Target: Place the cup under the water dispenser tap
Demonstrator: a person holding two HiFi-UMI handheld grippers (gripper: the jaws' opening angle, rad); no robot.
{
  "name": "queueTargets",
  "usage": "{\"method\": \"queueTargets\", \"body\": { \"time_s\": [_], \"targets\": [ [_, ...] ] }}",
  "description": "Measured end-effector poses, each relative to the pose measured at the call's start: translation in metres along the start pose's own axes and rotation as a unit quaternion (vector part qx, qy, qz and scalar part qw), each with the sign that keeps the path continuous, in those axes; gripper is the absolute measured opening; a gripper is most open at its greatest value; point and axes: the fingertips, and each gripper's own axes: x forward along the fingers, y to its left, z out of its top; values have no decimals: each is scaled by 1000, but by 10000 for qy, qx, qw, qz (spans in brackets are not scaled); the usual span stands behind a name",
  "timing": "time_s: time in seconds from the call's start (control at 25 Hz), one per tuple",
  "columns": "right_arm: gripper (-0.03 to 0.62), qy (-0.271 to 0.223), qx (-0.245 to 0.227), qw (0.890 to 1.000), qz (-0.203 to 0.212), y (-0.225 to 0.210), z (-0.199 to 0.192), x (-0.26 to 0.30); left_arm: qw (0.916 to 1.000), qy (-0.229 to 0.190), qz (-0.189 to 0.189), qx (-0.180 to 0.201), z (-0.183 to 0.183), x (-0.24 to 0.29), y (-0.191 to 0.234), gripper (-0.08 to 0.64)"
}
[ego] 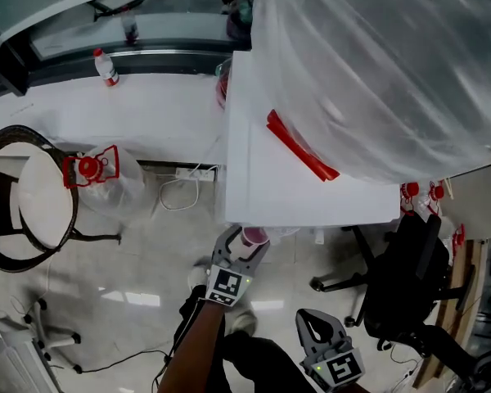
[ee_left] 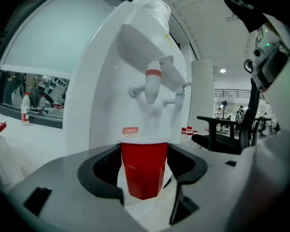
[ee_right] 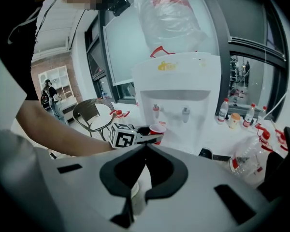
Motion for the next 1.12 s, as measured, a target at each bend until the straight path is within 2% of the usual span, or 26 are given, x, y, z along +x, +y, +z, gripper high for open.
{"method": "queueTargets", "body": {
  "time_s": [0.52,0.8,1.0,1.12],
  "targets": [
    [-2,135,218,9993,-270,-22,-28,10,9994,246,-95,204,-44,22,3,285],
    [-2,161,233,9993,-253,-16,-29,16,9990,361,-46,254,-52,17,4,285],
    [-2,149,292,9992,-237,-10,-28,20,9976,593,38,363,-56,20,4,285],
    [-2,185,324,9990,-236,-10,-29,20,9970,725,91,247,-60,23,6,285]
  ]
}}
